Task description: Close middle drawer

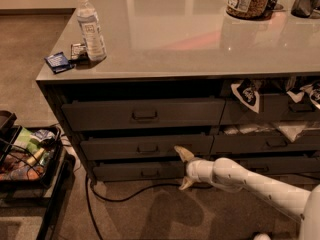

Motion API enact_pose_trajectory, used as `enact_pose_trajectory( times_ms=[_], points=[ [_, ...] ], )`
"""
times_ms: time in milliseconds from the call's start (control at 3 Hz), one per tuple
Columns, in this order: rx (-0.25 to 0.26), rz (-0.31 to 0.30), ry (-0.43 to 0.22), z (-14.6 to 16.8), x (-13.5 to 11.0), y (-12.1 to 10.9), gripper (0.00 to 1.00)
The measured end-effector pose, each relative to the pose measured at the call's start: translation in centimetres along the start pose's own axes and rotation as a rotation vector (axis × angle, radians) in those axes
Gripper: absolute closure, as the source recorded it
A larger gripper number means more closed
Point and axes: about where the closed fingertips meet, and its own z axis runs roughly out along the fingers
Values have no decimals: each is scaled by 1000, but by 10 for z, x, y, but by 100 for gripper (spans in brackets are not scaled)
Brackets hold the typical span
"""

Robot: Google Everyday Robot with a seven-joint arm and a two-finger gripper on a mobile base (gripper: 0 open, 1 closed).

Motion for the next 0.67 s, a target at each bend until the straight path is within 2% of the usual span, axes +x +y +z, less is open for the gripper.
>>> enact_pose_trajectory(
  times_ms=[333, 667],
  points=[
    [-103, -49, -16, -26, -23, 47, 0],
    [-158, -54, -16, -56, -29, 89, 0]
  ],
)
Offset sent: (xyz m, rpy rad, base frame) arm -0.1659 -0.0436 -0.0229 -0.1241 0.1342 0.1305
